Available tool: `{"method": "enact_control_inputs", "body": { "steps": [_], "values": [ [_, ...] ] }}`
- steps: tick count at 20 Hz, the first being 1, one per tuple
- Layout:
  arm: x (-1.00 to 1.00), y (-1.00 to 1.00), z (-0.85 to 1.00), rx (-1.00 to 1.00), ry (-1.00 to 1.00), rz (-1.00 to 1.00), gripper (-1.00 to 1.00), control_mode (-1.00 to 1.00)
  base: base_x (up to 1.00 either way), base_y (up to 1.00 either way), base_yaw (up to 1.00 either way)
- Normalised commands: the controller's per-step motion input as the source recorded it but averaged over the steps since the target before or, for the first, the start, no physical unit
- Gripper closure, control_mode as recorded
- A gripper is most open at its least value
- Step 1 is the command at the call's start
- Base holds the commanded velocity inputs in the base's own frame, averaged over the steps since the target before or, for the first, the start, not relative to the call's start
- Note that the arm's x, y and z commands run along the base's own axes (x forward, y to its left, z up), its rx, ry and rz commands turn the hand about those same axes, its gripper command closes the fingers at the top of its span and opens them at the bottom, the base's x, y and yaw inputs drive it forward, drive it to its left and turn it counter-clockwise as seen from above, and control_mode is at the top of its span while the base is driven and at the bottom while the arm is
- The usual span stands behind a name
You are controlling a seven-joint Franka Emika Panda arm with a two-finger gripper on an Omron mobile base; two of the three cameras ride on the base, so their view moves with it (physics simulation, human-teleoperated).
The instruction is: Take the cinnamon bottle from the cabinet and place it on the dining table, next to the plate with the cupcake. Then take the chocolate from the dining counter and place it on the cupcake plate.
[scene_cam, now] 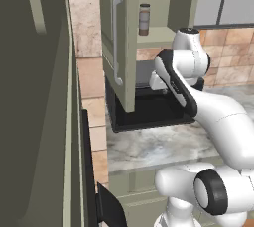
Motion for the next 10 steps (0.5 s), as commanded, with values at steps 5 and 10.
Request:
{"method": "enact_control_inputs", "body": {
  "steps": [5,10],
  "values": [
    [0.03,0.04,0.02,-0.01,-0.04,0.00,-1.00,-1.00,0.00,0.00,0.00],
    [0.16,0.10,0.52,-0.08,-0.37,-0.04,-1.00,-1.00,0.00,0.00,0.00]
  ]
}}
